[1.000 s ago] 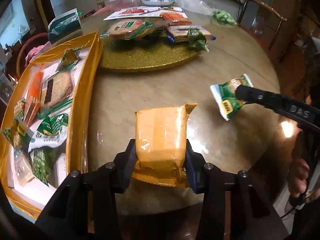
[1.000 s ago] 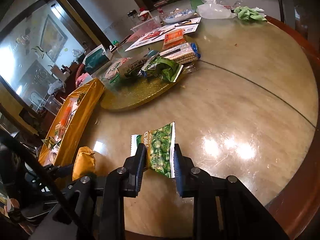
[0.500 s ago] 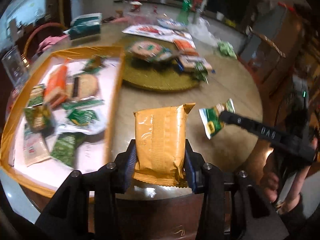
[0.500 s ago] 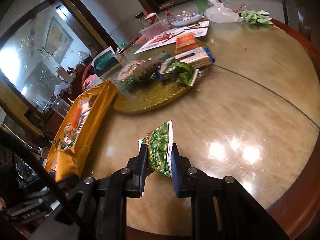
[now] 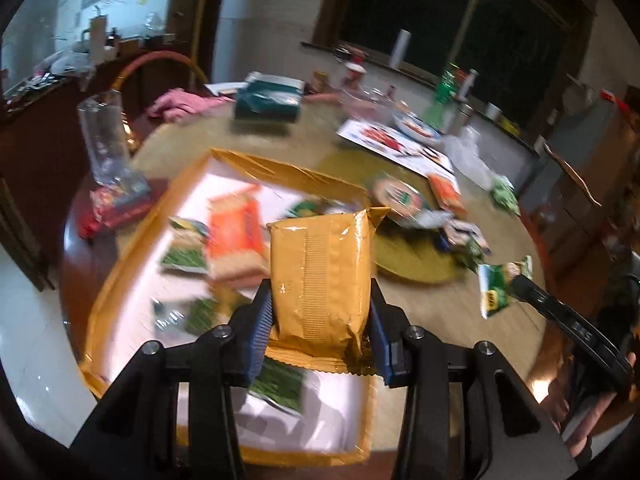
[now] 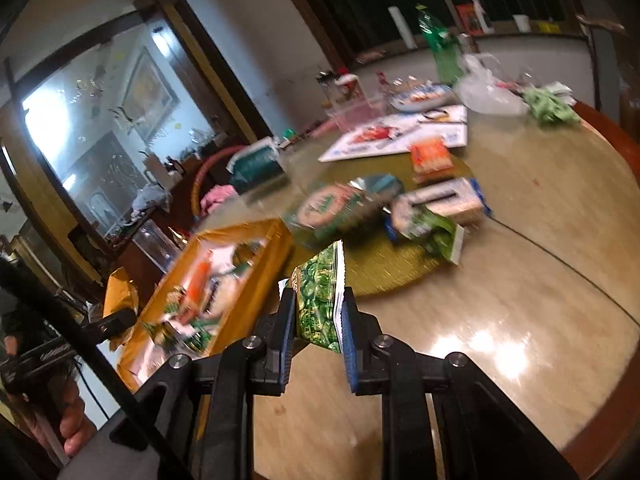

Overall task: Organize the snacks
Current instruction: 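Lift both held bags and carry them toward the tray, then open both grippers to drop the yellow bag and pea bag into the tray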

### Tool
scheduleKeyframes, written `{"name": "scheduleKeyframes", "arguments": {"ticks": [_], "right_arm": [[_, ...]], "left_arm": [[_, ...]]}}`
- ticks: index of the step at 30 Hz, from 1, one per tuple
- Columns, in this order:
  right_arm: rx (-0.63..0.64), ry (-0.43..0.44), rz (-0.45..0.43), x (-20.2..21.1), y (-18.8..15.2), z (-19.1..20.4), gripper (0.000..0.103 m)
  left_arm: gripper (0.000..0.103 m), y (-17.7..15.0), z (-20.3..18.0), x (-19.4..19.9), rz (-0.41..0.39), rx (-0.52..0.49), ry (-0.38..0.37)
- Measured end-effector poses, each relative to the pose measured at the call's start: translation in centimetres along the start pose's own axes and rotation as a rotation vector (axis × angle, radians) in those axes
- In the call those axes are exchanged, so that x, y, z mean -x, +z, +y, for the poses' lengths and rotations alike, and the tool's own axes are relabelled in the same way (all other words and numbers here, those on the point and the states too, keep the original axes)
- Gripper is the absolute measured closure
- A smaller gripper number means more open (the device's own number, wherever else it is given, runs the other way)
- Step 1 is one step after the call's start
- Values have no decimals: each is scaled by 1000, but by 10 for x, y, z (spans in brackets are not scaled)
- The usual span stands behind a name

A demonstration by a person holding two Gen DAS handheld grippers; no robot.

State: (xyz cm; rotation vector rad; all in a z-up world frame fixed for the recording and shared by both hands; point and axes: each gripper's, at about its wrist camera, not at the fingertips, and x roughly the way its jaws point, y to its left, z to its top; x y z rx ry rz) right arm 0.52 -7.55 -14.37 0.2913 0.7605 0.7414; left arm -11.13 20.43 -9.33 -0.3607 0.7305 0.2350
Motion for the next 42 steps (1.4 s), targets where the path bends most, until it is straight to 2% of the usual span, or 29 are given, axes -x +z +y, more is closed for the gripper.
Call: {"name": "scheduleKeyframes", "arguments": {"ticks": [6, 11, 23, 33, 42], "right_arm": [[34, 83, 34, -41, 14, 27, 83], [67, 137, 57, -60, 14, 45, 83], [31, 173, 73, -46, 1, 42, 83], [38, 222, 101, -36, -7, 50, 83], [73, 242, 137, -55, 3, 66, 83]], "left_arm": [[58, 15, 18, -15, 1, 18, 34], [58, 14, 22, -23, 12, 13, 49], [58, -2, 15, -16, 33, 16, 79], [58, -21, 6, -1, 53, 29, 51], [58, -3, 33, 7, 25, 75, 60]]}}
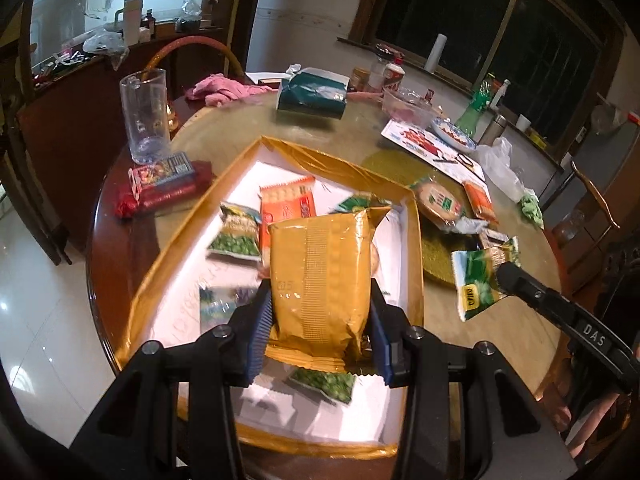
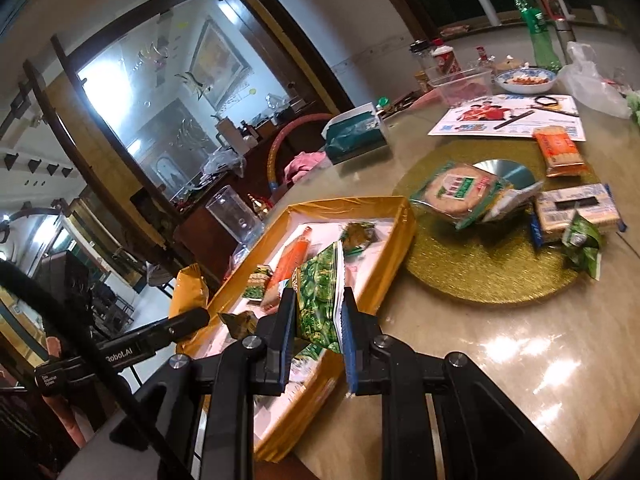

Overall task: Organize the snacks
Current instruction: 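Open both grippers to drop the yellow bag and pea bag into the tray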

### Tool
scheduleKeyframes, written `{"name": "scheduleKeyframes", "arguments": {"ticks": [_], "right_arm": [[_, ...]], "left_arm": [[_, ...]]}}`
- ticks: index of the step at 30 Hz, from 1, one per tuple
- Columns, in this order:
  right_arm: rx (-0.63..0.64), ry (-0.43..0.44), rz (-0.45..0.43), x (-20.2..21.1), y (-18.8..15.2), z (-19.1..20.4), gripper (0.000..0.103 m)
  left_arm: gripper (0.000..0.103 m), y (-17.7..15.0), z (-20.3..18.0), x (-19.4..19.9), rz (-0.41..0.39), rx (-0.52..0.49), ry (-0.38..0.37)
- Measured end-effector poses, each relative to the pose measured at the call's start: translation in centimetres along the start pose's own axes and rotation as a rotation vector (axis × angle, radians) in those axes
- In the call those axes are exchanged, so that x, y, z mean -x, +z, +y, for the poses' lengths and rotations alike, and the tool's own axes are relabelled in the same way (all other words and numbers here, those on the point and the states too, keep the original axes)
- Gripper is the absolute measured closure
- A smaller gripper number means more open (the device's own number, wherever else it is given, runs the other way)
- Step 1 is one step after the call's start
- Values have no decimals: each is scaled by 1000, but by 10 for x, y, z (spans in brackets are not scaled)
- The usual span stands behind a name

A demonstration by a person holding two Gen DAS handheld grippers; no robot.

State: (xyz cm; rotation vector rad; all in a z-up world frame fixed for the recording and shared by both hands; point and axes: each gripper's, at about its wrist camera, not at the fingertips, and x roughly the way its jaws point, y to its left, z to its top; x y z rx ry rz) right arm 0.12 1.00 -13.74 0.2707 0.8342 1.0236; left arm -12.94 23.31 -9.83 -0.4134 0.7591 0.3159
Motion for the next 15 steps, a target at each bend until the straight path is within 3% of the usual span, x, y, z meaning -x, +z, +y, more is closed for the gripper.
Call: {"name": "scheduleKeyframes", "arguments": {"ticks": [9, 12, 15], "right_arm": [[55, -67, 90, -60, 14, 3, 83], [87, -114, 111, -83, 22, 0, 83], [81, -122, 132, -100, 26, -7, 83]], "left_arm": [[58, 43, 42, -31, -7, 36, 89], [58, 69, 46, -58, 23, 14, 104], [58, 87, 44, -95, 72, -26, 174]]}}
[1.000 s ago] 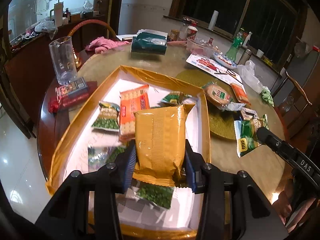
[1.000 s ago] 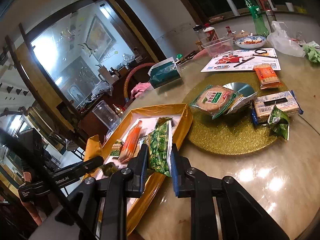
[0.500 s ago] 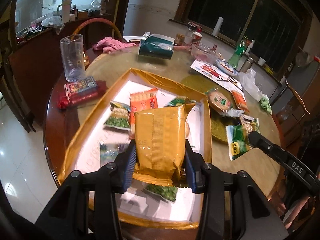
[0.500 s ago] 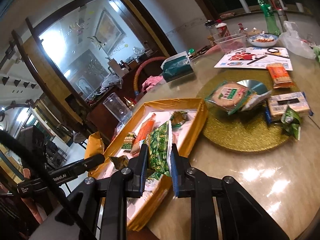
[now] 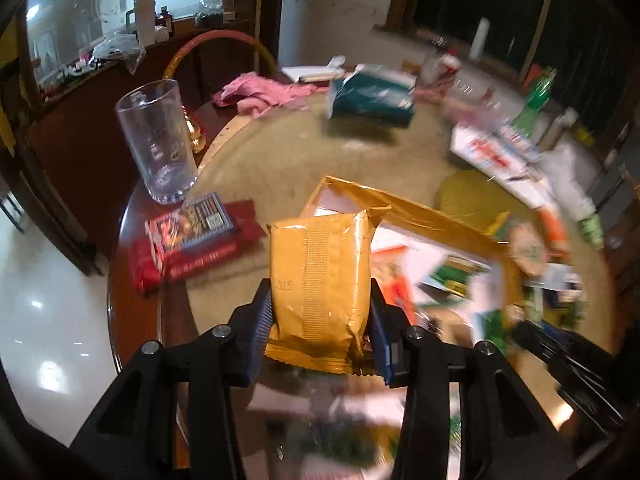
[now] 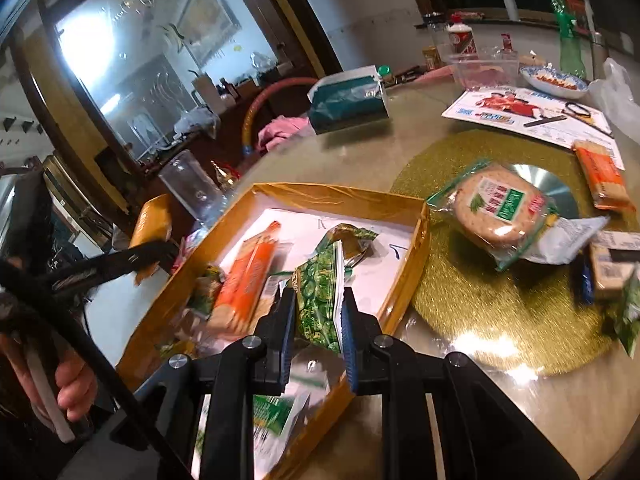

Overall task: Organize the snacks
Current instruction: 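Open both grippers to drop the yellow bag and pea bag into the tray, then move both open grippers back toward the glitter lazy-susan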

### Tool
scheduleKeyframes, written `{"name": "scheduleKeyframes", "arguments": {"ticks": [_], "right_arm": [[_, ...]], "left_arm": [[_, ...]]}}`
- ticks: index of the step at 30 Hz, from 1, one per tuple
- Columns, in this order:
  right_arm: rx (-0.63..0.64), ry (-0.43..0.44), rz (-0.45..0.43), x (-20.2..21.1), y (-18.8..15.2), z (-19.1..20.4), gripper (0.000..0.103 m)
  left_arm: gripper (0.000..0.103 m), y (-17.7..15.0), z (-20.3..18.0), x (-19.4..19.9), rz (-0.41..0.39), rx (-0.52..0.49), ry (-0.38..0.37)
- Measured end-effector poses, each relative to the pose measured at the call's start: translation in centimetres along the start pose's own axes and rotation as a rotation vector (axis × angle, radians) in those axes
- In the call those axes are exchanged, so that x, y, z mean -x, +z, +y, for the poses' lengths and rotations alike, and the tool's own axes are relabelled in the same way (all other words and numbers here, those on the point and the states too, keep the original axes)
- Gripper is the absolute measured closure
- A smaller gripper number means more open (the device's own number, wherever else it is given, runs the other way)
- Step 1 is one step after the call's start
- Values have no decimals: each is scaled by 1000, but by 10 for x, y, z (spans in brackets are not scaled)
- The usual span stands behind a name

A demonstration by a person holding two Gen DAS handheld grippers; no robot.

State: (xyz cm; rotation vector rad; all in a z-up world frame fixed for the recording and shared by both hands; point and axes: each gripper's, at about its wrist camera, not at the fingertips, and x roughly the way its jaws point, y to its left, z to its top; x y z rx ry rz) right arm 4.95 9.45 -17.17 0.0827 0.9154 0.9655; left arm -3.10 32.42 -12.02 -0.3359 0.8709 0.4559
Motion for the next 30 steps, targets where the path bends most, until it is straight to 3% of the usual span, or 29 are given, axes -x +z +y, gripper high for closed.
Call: {"name": "scheduleKeyframes", "arguments": {"ticks": [6, 9, 11, 12, 14, 15, 17, 20, 23, 26, 30], "right_arm": [[16, -19, 32, -13, 0, 5, 81], [-20, -24, 27, -10, 0, 1, 79], [-54, -6, 26, -5, 1, -3, 64], [-67, -1, 16, 1, 1, -4, 59], [-72, 18, -13, 16, -2, -3, 53], [-66, 30, -30, 25, -5, -1, 51], [-53, 34, -62, 44, -12, 2, 36], [-41, 20, -94, 71, -32, 1, 28], [-59, -34, -59, 87, -55, -13, 27], [-89, -196, -5, 99, -83, -37, 27], [-133, -343, 35, 121, -111, -70, 27]], "left_arm": [[57, 14, -8, -42, 118, -17, -30], [34, 14, -12, -55, 203, -50, -84], [24, 10, -11, -53, 204, -46, -94], [23, 8, -12, -48, 199, -45, -88], [23, 3, -16, -32, 165, -58, -76], [23, -1, -19, -17, 117, -68, -70], [17, -16, -25, 22, -13, -63, -62], [13, -47, -39, 67, -112, -66, -109], [12, -79, -60, 86, -112, -72, -174], [11, -107, -88, 85, -34, -131, -218], [11, -137, -123, 97, -37, -235, -173]]}}
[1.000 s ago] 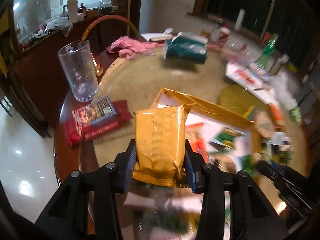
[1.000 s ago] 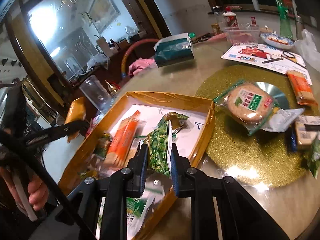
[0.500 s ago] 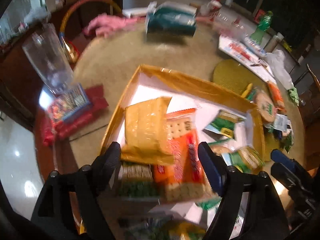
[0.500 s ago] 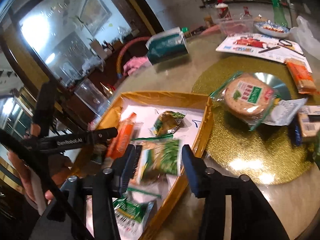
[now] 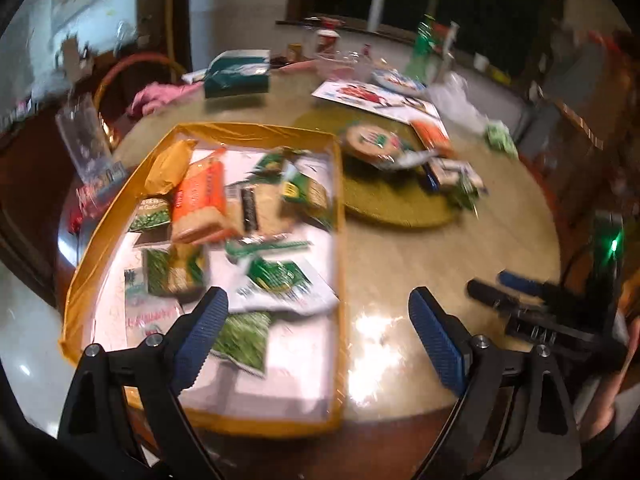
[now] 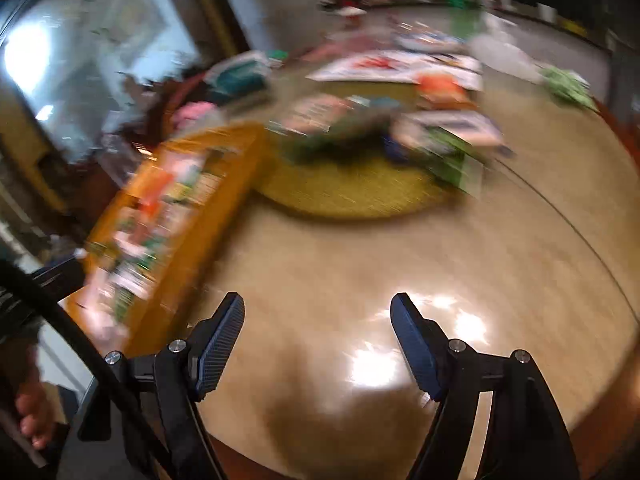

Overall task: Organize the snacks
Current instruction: 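Move both open grippers back toward the glitter lazy-susan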

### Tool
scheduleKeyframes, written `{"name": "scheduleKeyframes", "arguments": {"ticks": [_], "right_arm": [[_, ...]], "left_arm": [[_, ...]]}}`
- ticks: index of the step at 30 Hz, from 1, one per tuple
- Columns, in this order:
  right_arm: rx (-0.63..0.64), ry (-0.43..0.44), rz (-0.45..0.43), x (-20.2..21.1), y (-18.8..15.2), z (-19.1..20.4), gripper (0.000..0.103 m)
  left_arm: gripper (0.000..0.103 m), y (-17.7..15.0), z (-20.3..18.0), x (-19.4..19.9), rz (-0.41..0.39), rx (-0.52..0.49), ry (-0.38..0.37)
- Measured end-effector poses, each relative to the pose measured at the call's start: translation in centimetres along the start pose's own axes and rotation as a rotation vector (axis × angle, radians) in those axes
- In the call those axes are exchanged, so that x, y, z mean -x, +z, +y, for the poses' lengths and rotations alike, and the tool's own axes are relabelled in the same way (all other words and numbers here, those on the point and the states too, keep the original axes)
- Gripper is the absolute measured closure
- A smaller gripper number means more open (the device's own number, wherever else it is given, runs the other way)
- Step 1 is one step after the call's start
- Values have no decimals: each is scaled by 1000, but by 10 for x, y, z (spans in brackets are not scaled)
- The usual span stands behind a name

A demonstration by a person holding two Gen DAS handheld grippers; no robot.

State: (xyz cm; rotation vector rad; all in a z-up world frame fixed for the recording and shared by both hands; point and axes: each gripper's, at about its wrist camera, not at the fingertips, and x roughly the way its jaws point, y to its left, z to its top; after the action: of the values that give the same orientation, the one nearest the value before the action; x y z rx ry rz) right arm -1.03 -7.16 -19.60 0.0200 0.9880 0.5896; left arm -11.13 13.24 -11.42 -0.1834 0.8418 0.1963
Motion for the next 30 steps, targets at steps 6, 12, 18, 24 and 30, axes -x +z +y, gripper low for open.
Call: {"name": "scheduleKeyframes", "arguments": {"ticks": [6, 12, 18, 24, 30], "right_arm": [[28, -162, 0, 19, -24, -31, 27], [23, -206, 10, 18, -37, -39, 27], [9, -274, 12, 14, -32, -49, 18], [16, -270, 10, 9, -26, -56, 16], [12, -268, 5, 3, -18, -59, 11]], "left_arm": [[11, -17, -43, 7, -7, -63, -47], [11, -38, -65, -12, 70, -85, -32], [11, -52, -72, -27, 128, -82, -12], [11, -59, -76, -39, 165, -90, -7], [11, -63, -82, -55, 210, -116, 24]]}}
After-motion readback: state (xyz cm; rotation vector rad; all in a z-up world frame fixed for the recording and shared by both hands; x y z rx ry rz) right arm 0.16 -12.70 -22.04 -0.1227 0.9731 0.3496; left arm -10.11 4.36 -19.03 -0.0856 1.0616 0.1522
